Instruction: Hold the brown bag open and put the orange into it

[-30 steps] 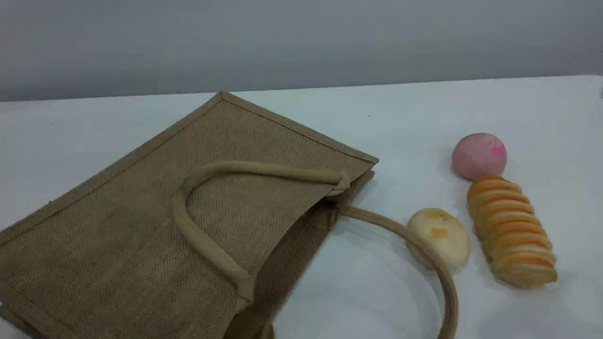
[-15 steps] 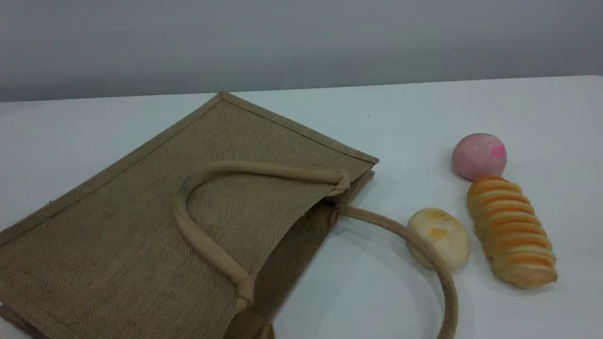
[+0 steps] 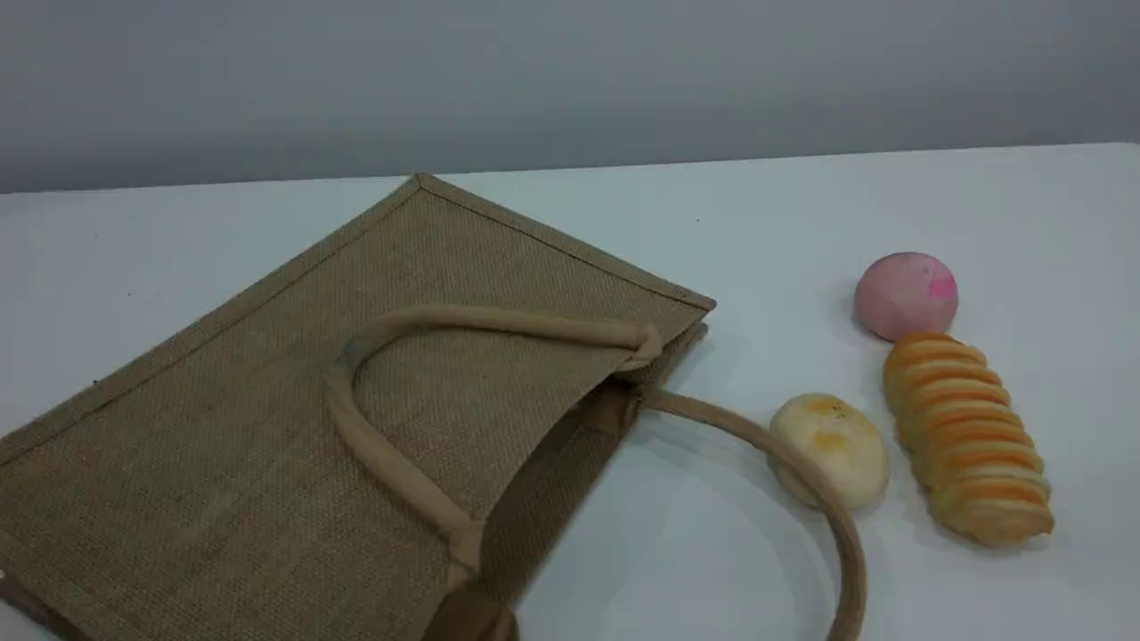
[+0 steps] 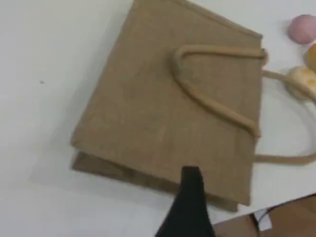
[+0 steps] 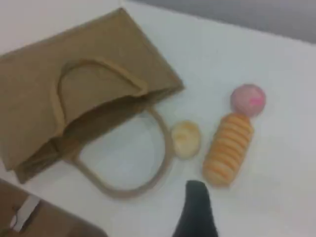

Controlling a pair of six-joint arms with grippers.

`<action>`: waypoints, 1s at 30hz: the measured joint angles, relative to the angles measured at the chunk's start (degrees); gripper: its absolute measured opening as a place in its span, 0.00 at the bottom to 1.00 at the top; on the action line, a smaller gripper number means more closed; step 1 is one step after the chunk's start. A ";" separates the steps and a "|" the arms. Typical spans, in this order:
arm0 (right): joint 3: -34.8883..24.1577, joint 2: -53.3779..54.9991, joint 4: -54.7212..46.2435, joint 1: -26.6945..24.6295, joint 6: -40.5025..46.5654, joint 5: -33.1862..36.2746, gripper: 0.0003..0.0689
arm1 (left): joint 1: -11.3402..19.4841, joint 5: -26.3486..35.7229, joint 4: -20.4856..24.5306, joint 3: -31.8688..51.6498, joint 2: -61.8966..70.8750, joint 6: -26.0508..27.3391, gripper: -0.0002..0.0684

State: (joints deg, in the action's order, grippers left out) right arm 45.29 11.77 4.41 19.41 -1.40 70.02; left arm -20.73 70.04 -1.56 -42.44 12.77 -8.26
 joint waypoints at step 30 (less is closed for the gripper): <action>-16.25 -5.10 0.58 0.00 -0.61 -9.05 0.69 | 0.00 -8.30 4.73 13.64 -4.98 4.01 0.82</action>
State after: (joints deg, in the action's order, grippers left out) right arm 29.04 6.67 5.00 19.41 -2.00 60.97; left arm -20.73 61.74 3.16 -28.80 7.79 -4.25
